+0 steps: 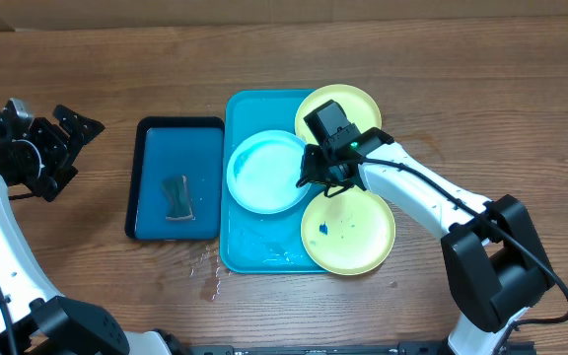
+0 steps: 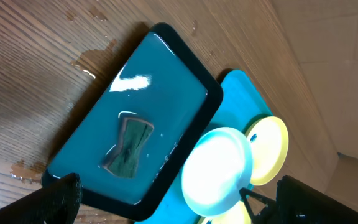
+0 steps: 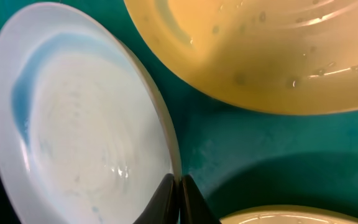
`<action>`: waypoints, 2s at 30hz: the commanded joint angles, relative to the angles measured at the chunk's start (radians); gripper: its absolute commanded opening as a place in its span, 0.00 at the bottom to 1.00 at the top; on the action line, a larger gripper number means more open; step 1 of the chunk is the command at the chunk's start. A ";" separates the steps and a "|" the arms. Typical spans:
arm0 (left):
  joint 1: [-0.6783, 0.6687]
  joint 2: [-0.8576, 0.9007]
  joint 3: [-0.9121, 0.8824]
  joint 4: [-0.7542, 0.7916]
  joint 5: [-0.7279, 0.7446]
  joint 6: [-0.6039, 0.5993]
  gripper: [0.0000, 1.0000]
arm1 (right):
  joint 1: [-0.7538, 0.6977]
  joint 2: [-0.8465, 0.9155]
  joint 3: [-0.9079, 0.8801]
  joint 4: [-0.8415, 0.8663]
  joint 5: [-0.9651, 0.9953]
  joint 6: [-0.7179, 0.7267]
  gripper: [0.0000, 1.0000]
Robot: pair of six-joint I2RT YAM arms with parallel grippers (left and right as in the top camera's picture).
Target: Clean dirty plates on tray and stack at the side
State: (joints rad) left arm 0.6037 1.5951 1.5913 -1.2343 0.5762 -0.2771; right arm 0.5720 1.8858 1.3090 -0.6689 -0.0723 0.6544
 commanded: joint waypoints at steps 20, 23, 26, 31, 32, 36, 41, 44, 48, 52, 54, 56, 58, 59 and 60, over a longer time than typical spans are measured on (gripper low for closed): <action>-0.002 -0.006 0.016 0.002 0.016 0.030 1.00 | 0.022 -0.051 0.209 -0.121 0.173 -0.035 0.04; -0.002 -0.006 0.016 0.002 0.016 0.031 1.00 | 0.025 -0.051 0.249 -0.132 0.176 -0.057 0.04; -0.002 -0.006 0.016 0.004 0.016 0.031 1.00 | 0.030 -0.051 0.256 -0.105 0.172 -0.056 0.04; -0.002 -0.006 0.016 0.008 0.016 0.030 1.00 | 0.063 -0.051 0.256 0.013 0.132 -0.056 0.04; -0.002 -0.006 0.016 0.008 0.016 0.031 1.00 | 0.071 -0.051 0.256 0.034 0.135 -0.056 0.04; -0.002 -0.006 0.016 0.008 0.016 0.031 1.00 | 0.123 -0.043 0.256 0.142 0.189 -0.060 0.04; -0.002 -0.006 0.016 0.008 0.016 0.030 1.00 | 0.191 -0.026 0.256 0.263 0.304 -0.152 0.04; -0.002 -0.006 0.016 0.008 0.016 0.031 1.00 | 0.232 -0.021 0.256 0.345 0.377 -0.253 0.04; -0.002 -0.006 0.016 0.008 0.016 0.030 1.00 | 0.274 -0.021 0.256 0.452 0.455 -0.424 0.04; -0.002 -0.006 0.016 0.008 0.016 0.030 1.00 | 0.299 -0.021 0.256 0.559 0.478 -0.612 0.04; -0.002 -0.006 0.016 0.008 0.016 0.030 1.00 | 0.304 -0.021 0.256 0.607 0.480 -0.692 0.04; -0.002 -0.006 0.016 0.008 0.016 0.031 1.00 | 0.308 -0.021 0.256 0.655 0.480 -0.765 0.04; -0.002 -0.006 0.016 0.008 0.016 0.031 1.00 | 0.308 -0.021 0.256 0.705 0.480 -0.822 0.04; -0.002 -0.006 0.016 0.008 0.016 0.030 1.00 | 0.308 -0.021 0.256 0.721 0.480 -0.838 0.04; -0.002 -0.006 0.016 0.008 0.016 0.030 1.00 | 0.308 -0.021 0.256 0.744 0.480 -0.859 0.04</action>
State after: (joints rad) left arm 0.6037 1.5951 1.5913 -1.2270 0.5758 -0.2771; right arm 0.8780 1.8660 1.5391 0.0380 0.3832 -0.0692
